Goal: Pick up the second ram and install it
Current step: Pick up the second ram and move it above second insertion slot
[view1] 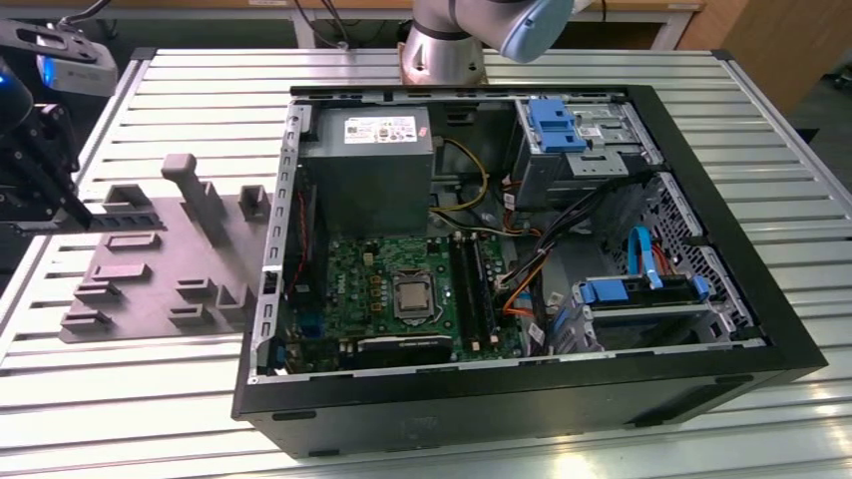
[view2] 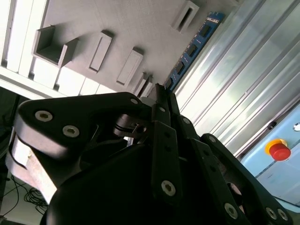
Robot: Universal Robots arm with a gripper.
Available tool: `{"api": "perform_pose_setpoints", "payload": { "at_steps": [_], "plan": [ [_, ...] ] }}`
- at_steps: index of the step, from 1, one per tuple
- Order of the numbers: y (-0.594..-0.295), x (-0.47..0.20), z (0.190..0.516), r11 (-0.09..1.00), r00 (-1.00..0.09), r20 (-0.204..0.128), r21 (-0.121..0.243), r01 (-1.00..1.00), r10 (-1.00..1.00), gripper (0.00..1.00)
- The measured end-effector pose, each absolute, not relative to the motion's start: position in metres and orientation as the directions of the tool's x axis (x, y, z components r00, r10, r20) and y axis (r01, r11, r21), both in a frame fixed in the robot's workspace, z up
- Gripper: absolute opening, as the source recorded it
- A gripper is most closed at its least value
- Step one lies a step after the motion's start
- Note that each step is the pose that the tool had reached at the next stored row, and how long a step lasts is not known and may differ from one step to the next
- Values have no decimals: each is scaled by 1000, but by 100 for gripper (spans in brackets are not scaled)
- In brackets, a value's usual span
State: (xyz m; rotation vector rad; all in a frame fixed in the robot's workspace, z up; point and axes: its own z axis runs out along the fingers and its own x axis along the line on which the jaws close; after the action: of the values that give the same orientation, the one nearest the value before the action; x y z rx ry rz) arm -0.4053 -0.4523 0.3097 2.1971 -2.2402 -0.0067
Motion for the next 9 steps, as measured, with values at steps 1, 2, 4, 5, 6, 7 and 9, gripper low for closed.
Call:
{"api": "perform_pose_setpoints", "payload": {
  "at_steps": [1,2,4,5,6,7,9],
  "plan": [
    [-452,-405,311,19,-19,0,6,-1000,-1000,14],
    [-452,-405,311,19,-19,0,6,-1000,-1000,14],
    [-452,-405,313,19,-19,0,6,-1000,-1000,14],
    [-452,-405,314,19,-19,0,6,-1000,-1000,14],
    [-452,-405,315,19,-19,0,6,-1000,-1000,14],
    [-452,-405,316,19,-19,0,6,-1000,-1000,14],
    [-452,-405,318,19,-19,0,6,-1000,-1000,14]
  ]
}}
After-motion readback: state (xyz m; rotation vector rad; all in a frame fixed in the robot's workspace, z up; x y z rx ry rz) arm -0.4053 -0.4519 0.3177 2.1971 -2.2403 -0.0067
